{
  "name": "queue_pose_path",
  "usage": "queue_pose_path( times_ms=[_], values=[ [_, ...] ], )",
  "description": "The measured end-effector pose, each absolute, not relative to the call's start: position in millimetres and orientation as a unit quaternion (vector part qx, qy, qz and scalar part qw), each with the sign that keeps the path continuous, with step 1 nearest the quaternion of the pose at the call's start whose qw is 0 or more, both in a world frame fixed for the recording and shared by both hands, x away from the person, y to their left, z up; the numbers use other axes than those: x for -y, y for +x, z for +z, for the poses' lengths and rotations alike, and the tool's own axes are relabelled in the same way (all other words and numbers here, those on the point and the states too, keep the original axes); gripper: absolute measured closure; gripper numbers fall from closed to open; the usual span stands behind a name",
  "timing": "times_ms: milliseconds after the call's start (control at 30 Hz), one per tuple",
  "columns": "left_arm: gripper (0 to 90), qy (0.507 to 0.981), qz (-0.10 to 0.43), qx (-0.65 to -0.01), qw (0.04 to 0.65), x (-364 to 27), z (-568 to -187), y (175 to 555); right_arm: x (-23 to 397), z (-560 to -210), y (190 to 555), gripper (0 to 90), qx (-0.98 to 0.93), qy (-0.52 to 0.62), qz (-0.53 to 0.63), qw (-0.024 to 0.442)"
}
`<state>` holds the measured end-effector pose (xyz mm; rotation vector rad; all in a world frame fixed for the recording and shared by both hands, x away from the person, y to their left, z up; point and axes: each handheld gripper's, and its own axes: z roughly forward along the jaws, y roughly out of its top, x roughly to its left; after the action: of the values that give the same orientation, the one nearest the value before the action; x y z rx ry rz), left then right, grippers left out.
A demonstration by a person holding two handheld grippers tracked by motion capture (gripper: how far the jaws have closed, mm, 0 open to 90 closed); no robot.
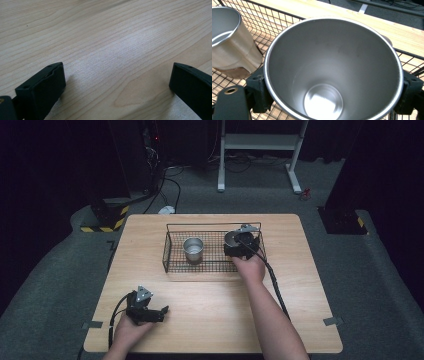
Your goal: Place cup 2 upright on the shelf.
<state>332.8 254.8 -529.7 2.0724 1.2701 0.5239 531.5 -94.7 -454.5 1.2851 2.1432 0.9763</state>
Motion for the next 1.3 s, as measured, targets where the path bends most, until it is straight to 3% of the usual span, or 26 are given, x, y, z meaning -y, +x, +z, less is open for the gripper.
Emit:
queue_pose_path(
  times_ms=[1300],
  values=[
    [0.7,0.79,0.201,-0.482,0.322,-255,-530,333,117,-451,495,8.7,-0.776,0.448,0.374,0.239]
  ],
)
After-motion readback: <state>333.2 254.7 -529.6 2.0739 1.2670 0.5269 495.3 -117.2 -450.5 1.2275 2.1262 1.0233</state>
